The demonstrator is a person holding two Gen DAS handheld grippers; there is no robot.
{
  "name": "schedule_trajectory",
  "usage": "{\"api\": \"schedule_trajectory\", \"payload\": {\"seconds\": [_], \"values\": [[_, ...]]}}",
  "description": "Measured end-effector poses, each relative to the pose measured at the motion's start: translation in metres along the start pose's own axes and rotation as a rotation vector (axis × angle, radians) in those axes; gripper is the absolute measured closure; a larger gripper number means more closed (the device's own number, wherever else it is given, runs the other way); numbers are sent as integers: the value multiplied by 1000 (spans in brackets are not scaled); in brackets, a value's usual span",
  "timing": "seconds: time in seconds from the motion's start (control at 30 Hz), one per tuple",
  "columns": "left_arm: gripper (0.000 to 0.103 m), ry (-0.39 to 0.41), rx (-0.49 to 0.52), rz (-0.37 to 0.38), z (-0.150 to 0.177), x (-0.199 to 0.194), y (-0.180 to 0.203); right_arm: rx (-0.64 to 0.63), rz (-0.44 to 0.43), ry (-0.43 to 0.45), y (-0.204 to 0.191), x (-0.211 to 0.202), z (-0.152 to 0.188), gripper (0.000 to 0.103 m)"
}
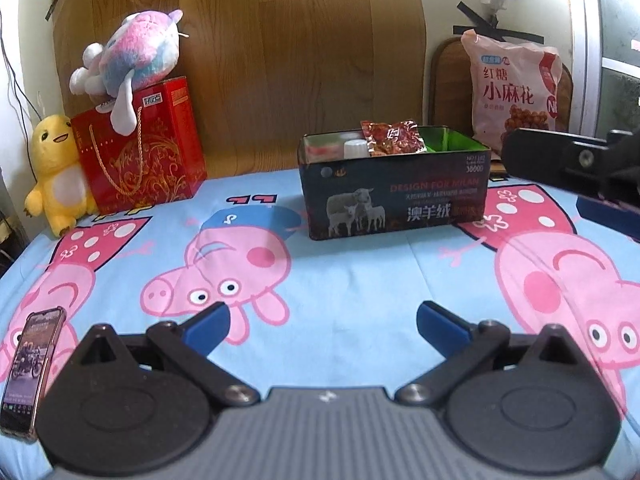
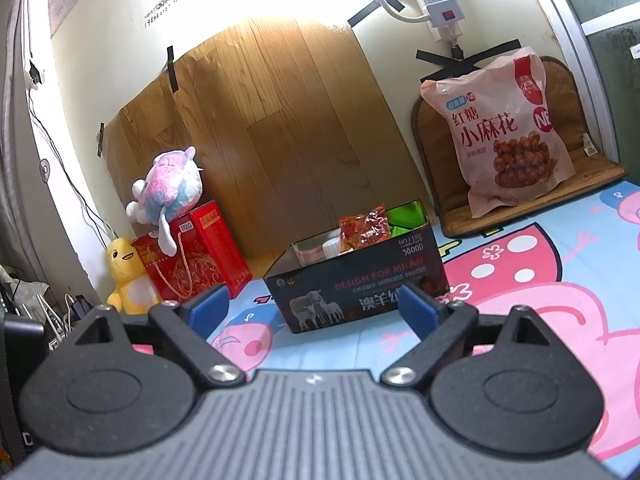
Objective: Organize snacks
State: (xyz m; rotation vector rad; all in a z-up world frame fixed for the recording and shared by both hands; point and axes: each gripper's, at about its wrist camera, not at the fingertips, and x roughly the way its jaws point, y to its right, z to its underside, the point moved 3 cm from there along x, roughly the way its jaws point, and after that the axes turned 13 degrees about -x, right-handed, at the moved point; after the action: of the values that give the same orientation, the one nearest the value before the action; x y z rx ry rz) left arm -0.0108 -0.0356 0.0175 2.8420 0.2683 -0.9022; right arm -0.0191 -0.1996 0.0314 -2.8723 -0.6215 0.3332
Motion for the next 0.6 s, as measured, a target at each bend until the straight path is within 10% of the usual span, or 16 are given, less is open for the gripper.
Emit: {"api": "schedule_trajectory", "payload": {"seconds": [0.6], "values": [[0, -33, 2, -44, 4, 9, 1, 22, -4, -18, 3, 4, 4, 8]]}}
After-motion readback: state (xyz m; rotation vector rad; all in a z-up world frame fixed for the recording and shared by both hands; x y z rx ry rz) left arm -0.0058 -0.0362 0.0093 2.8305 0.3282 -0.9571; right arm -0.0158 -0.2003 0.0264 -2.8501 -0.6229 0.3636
